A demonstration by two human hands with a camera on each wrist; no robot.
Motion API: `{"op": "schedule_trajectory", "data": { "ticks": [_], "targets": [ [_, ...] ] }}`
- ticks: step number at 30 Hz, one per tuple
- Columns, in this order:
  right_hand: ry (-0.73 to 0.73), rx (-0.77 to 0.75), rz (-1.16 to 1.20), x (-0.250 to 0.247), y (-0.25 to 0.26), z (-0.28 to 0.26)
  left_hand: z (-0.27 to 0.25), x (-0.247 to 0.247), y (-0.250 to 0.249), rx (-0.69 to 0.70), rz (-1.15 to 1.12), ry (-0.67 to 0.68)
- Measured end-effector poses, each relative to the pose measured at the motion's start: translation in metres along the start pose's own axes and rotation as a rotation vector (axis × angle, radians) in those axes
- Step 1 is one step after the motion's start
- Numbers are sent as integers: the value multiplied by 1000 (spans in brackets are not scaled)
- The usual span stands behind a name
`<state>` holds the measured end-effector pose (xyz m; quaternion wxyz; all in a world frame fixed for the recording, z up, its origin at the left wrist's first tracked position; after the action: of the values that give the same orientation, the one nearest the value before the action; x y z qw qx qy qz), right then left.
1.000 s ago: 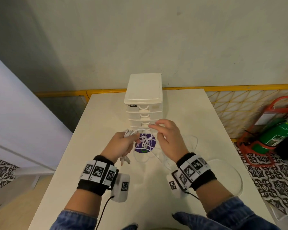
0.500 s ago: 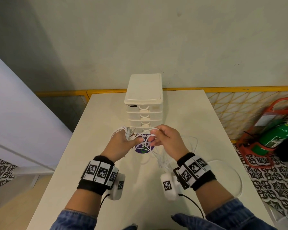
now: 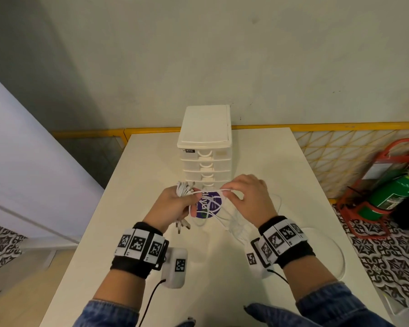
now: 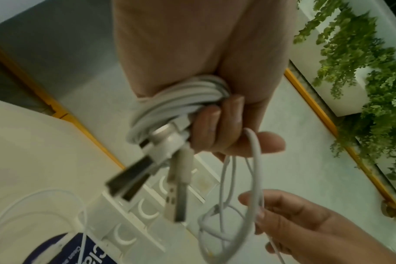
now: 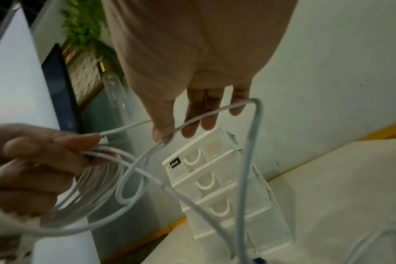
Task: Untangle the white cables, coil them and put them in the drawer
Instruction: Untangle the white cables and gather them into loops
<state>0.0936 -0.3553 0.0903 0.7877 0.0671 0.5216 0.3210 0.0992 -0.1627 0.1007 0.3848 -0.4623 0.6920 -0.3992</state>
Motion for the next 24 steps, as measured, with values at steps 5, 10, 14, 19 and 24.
{"op": "schedule_trajectory", "data": {
  "ticks": [5,10,14,19,24],
  "targets": [
    [-215,128,-100,-16,7,3,-8,15,-6,-53,126,200],
    [-85,490,477,15,0,-1,-7,18,-4,-70,101,267],
    [-125,618,1027,10,13,1,-6,9,1,-75,98,166],
    [9,453,787,9,9,-4,4,-26,0,-47,101,-206],
    [136,191,239,11,-3,-7,7,-44,0,-29,223,-352]
  ]
}}
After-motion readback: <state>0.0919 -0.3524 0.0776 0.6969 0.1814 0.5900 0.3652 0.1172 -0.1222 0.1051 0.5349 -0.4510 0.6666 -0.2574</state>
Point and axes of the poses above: each hand's wrist, its own z-axis towards the middle knuckle, its own x-axis out of the palm, y = z × x, the point moved 5 cm from there along z, towards the middle knuckle, and after that the axes turned 9 degrees about -x, right-handed, at the moved point
